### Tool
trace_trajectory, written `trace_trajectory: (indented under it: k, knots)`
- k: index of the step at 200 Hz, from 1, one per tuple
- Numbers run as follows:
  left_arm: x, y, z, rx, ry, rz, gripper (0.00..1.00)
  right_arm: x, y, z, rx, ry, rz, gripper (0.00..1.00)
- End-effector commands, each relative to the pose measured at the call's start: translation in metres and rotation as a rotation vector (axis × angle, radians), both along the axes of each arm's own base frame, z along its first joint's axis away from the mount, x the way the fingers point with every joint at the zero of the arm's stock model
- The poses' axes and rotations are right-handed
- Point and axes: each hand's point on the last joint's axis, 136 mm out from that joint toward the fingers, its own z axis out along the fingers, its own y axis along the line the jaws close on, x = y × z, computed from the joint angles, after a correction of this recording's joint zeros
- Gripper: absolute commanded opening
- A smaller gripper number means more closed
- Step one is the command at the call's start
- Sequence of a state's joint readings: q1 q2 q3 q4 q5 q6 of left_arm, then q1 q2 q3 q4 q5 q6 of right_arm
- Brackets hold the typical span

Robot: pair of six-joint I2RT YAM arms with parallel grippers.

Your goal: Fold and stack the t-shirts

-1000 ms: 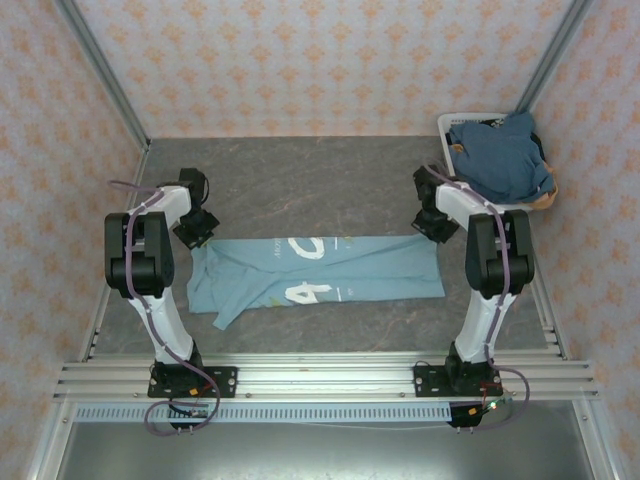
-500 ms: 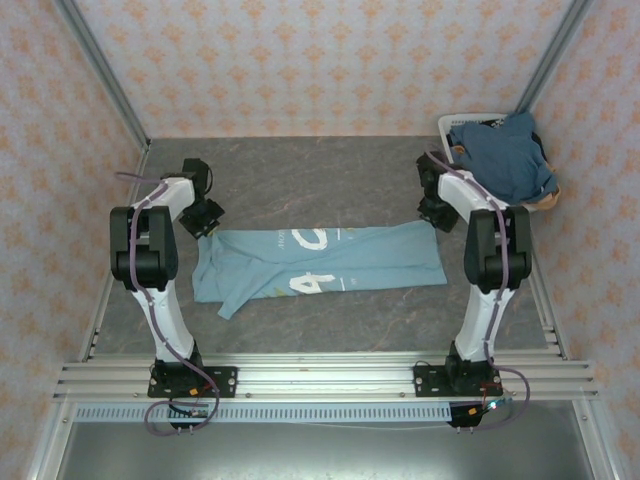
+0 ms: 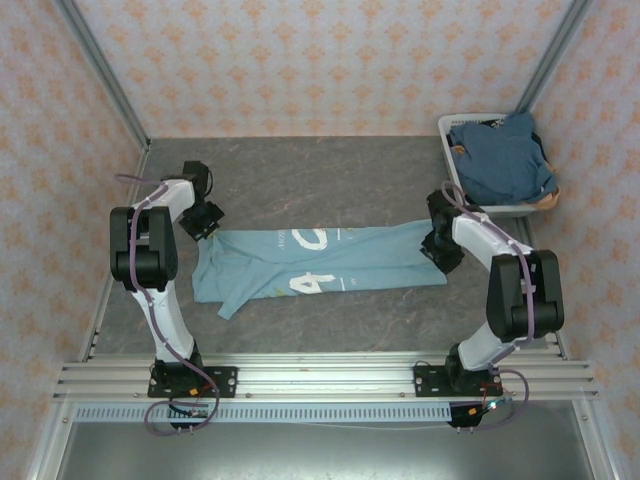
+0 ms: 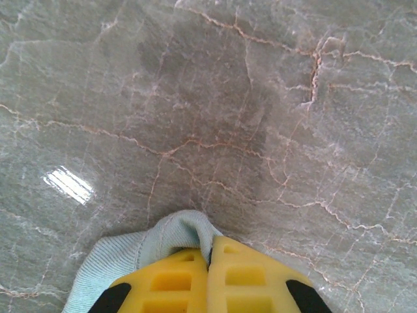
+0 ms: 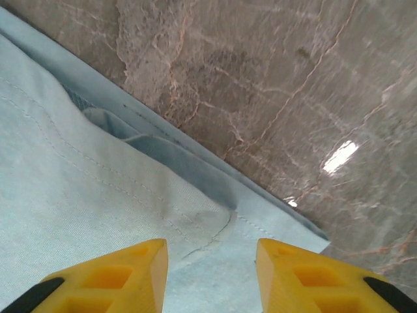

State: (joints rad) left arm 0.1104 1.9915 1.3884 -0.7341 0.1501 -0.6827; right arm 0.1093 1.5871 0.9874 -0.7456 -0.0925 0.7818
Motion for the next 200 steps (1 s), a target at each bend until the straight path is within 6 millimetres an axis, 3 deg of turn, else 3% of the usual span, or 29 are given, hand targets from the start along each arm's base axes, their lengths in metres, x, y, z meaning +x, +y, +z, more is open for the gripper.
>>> trace_trajectory:
  k: [1,50,102,141,173,200]
  knots:
    - [-0.005,0.001,0.008,0.015,-0.001,-0.010,0.00,0.014,0.004,-0.004,0.047,-0.052,-0.081,0.40]
    - [-0.005,0.000,0.007,0.014,0.001,-0.014,0.00,0.013,0.000,-0.015,0.027,-0.017,-0.100,0.33]
    - [-0.004,0.000,0.007,0.011,0.002,-0.012,0.00,0.000,-0.008,-0.007,-0.008,-0.006,-0.110,0.41]
    - [-0.004,0.000,0.006,0.010,0.003,-0.012,0.00,-0.003,-0.006,-0.021,0.006,0.012,-0.126,0.38]
    - [-0.003,0.000,0.007,0.012,0.004,-0.012,0.00,0.002,-0.008,-0.023,-0.014,0.014,-0.127,0.28]
    - [-0.004,0.001,0.006,0.017,0.010,-0.011,0.00,0.002,-0.014,-0.015,-0.045,0.007,-0.129,0.04]
